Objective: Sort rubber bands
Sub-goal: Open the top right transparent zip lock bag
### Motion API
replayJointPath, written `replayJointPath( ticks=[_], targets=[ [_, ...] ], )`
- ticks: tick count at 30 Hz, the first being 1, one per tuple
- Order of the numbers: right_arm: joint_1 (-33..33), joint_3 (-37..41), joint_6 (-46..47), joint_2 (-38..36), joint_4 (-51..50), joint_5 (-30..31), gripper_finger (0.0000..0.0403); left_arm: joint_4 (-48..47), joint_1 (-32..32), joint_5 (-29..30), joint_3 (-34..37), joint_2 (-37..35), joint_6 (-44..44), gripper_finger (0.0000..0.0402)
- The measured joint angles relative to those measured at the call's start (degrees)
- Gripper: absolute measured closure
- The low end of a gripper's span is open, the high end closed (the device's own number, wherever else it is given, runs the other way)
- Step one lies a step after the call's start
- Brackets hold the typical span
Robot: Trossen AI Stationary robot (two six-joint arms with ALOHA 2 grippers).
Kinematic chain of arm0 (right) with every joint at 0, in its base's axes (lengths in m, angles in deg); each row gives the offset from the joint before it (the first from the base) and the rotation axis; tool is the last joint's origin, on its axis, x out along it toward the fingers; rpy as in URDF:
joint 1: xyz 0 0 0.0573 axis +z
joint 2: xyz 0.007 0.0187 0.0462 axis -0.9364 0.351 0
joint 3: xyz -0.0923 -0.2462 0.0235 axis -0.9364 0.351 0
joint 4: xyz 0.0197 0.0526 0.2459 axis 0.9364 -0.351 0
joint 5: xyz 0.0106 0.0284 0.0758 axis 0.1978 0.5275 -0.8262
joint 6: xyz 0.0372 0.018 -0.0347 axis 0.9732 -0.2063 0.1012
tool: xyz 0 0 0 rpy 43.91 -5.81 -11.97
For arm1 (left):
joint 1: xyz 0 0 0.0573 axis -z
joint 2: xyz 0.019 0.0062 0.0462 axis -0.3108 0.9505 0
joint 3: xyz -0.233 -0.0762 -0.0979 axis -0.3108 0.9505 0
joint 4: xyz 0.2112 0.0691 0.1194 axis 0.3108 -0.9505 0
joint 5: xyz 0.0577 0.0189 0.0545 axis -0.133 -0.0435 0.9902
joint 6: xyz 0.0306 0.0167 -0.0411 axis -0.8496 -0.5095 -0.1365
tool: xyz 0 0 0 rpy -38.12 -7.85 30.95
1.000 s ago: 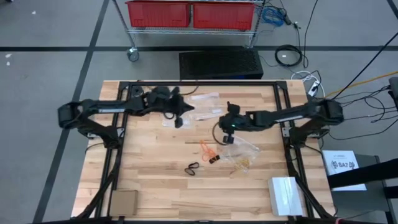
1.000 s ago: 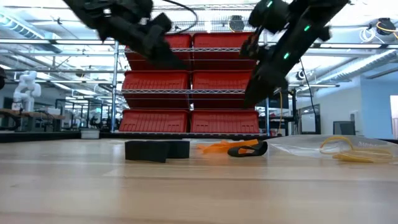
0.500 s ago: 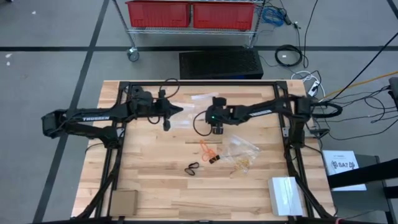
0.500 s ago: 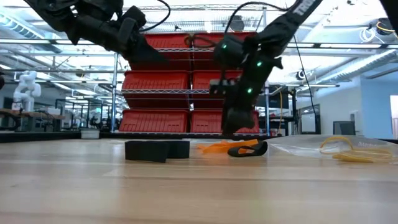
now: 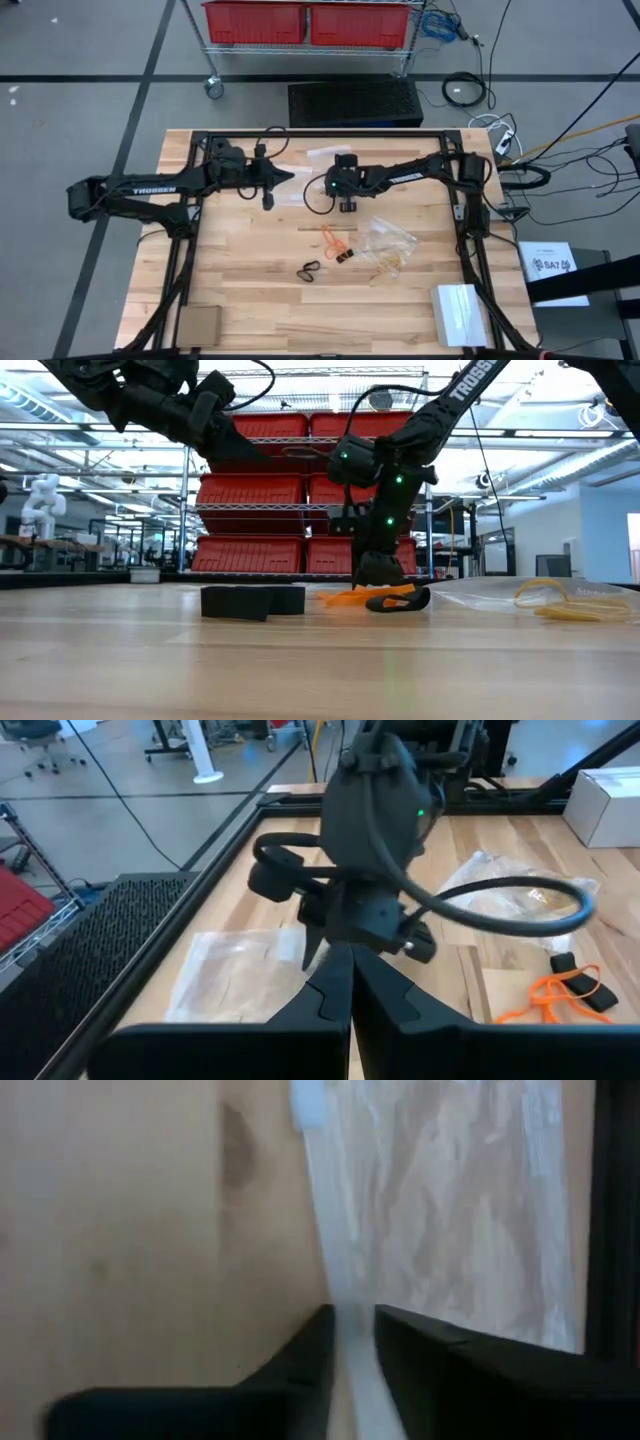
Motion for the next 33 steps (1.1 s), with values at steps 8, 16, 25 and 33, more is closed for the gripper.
replayJointPath(
  ticks=[8,16,25,33],
  targets=[
    [0.4,-2.4,6.6,-2.5,-12.2,-1.6,0.0399,3.1,0.0,0.5,-0.3,0.0,-3.4,0.0384],
    [6.1,-6.8,17.0,-11.7,-22.6,-11.9,0.0401,1.8,0.4,0.2,-0.3,0.5,-4.5,0.0382],
    [11.8,-10.4,25.6,-20.8,-28.8,-13.3,0.0402,3.6,2.7,-5.3,-0.3,3.5,-2.5,0.0377],
    [13.7,-11.5,26.0,-23.6,-29.2,-11.9,0.0403,12.6,5.8,-10.6,-0.3,11.1,0.2,0.0291]
  ],
)
